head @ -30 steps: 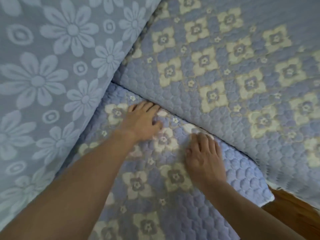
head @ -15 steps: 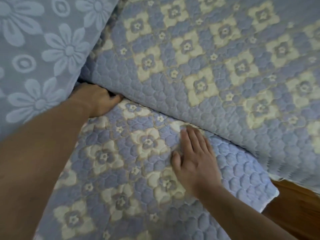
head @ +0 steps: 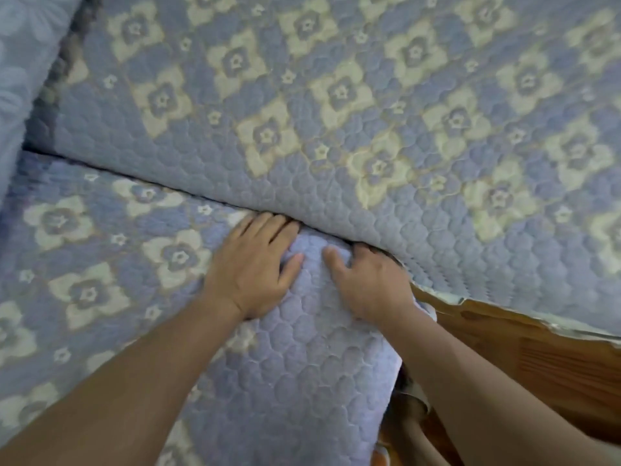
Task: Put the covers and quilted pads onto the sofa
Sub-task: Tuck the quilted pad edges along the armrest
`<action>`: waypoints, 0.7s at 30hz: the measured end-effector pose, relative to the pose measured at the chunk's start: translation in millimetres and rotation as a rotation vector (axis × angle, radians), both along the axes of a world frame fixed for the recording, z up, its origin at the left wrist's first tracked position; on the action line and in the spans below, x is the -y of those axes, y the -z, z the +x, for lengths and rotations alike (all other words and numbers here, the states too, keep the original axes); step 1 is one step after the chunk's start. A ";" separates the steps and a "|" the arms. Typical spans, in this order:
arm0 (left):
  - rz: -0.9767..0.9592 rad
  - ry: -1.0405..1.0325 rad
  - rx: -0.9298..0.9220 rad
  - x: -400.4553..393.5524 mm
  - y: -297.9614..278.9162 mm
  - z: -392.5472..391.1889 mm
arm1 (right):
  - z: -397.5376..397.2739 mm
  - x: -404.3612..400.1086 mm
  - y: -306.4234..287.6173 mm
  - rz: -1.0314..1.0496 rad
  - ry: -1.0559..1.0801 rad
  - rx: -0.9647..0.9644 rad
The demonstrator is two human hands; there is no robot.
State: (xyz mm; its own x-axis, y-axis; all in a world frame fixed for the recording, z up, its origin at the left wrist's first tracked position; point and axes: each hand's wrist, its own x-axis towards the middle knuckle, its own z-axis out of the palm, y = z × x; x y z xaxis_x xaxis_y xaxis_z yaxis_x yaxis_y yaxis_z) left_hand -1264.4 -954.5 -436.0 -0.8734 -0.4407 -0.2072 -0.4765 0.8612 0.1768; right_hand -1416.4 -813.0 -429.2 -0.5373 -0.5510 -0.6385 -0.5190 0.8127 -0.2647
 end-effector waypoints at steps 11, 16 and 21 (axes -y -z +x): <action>-0.157 -0.450 0.487 -66.2 -30.2 -48.1 | 23.6 -133.0 -25.5 -0.092 0.254 0.209; 0.036 -0.563 0.222 -168.3 -62.8 -11.7 | 27.5 -124.4 -81.8 -0.220 -0.081 0.095; 0.345 -0.909 0.315 -296.8 -103.0 105.3 | 45.4 -78.7 -96.2 -0.065 -0.708 0.034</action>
